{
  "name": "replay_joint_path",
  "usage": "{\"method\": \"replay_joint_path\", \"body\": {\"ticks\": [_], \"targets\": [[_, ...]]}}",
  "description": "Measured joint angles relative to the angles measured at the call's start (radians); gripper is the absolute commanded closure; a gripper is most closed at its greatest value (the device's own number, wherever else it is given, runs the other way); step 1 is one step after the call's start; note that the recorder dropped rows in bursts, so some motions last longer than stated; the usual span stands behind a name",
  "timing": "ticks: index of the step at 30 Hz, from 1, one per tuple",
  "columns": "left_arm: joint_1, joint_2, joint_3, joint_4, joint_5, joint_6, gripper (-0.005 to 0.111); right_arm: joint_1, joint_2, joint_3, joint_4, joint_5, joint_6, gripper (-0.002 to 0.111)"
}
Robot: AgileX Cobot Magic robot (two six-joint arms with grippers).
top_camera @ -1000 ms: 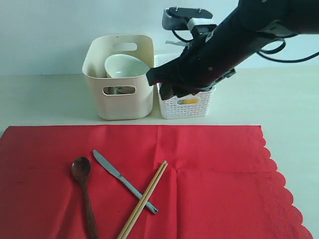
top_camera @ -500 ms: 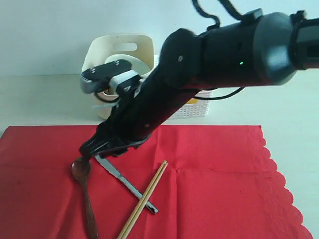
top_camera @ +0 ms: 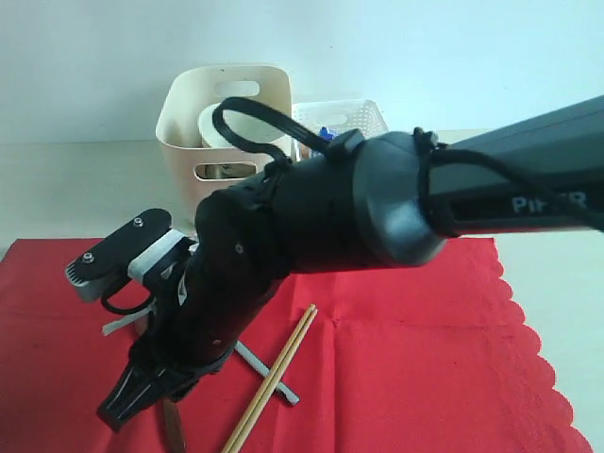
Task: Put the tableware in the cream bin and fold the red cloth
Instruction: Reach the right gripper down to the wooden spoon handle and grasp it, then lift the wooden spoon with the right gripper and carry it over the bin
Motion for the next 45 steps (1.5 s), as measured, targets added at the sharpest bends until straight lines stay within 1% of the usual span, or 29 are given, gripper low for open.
{"method": "replay_joint_path", "body": {"ticks": [5, 13, 19, 26, 28, 32, 35, 45], "targets": [[0.000, 0.000, 0.000, 0.000, 0.000, 0.000, 0.107, 0.014, 0.055, -0.056, -0.004, -0.002, 0.018, 0.068], [0.000, 0.000, 0.000, 0.000, 0.000, 0.000, 0.107, 0.014, 0.182, -0.200, -0.006, 0.106, 0.038, 0.068], [0.000, 0.000, 0.000, 0.000, 0.000, 0.000, 0.107, 0.014, 0.248, -0.274, -0.120, 0.162, 0.163, 0.068], [0.000, 0.000, 0.000, 0.000, 0.000, 0.000, 0.107, 0.014, 0.292, -0.312, -0.131, 0.183, 0.178, 0.069], [0.000, 0.000, 0.000, 0.000, 0.000, 0.000, 0.107, 0.014, 0.298, -0.322, -0.131, 0.189, 0.178, 0.075], [0.000, 0.000, 0.000, 0.000, 0.000, 0.000, 0.107, 0.014, 0.300, -0.324, -0.135, 0.189, 0.180, 0.098], [0.000, 0.000, 0.000, 0.000, 0.000, 0.000, 0.107, 0.014, 0.300, -0.326, -0.148, 0.189, 0.180, 0.108], [0.000, 0.000, 0.000, 0.000, 0.000, 0.000, 0.107, 0.014, 0.279, -0.326, -0.196, 0.223, 0.180, 0.108]]}}
